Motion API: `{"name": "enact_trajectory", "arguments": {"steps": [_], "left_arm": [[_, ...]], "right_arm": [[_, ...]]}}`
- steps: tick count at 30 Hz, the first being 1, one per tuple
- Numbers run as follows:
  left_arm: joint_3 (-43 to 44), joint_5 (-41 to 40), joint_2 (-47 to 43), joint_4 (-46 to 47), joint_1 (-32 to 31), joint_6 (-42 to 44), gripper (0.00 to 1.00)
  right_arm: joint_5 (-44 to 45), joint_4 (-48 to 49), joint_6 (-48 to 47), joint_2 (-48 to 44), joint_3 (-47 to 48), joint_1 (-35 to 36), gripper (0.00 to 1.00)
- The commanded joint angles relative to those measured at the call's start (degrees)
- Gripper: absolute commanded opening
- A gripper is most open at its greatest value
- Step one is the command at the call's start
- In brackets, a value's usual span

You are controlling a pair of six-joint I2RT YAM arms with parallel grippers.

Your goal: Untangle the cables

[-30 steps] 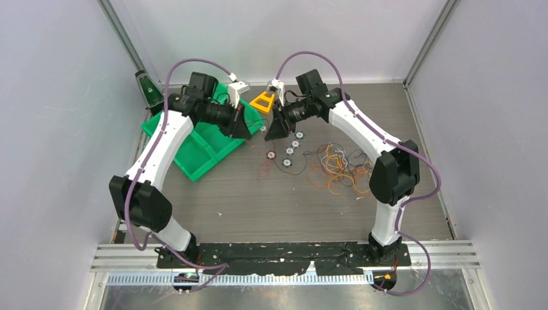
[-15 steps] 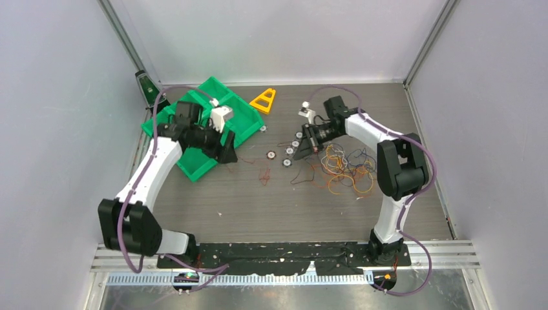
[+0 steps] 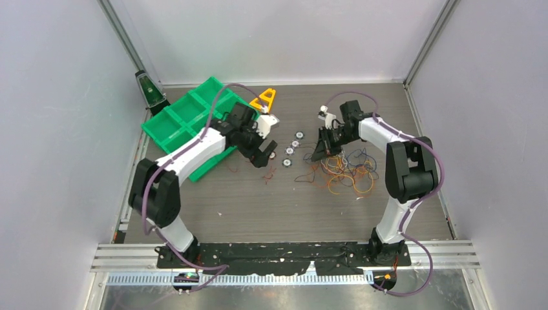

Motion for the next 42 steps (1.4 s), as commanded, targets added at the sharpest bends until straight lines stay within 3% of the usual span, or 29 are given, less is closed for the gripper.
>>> {"name": "enact_trajectory", "arguments": {"steps": [1,7,15,20,24,25,29,33,37,42], "left_arm": [[5.07,-4.7,3.83,-1.23,-5.33,-6.84,1.0],[6.7,-6.8,10.58,-2.93,-6.68,-16.94,1.0],[3.86,-14.08,15.83,-2.53,-12.33,-17.21,0.99],[2.73,-16.65,16.28,-3.75,-12.38,-16.38,0.57],[5.51,-14.89,13.77,-7.42,-12.39,-12.42,0.05],[6.98,-12.96,11.2,-8.76,-12.38,-11.3,0.0],[15.68,-2.65,1.11,-15.7,-12.08,-5.65,0.0],[27.15,7.69,-3.39,-24.44,-5.87,-4.17,0.0],[42.86,12.06,0.13,-33.59,2.01,-2.03,0.0],[58.41,14.73,7.78,-32.7,10.53,-4.11,0.0]], "right_arm": [[3.25,-0.81,0.2,-3.12,0.21,-2.76,0.05],[2.16,-3.27,-2.2,-2.53,1.98,-3.88,0.05],[1.36,-5.04,-3.67,-0.99,3.77,-3.96,0.05],[1.52,-6.2,-5.1,-0.71,4.56,-4.34,0.06],[1.77,-7.06,-6.4,-0.78,4.62,-4.45,0.05],[1.92,-7.34,-6.74,-0.79,4.53,-4.45,0.05],[2.52,-8.59,-9.13,-1.12,4.56,-4.54,0.06],[2.19,-10.19,-11.17,-0.85,5.05,-4.41,0.05],[1.67,-11.64,-12.89,-0.77,5.75,-4.48,0.05],[1.16,-13.55,-14.17,-0.57,6.78,-4.48,0.06]]}}
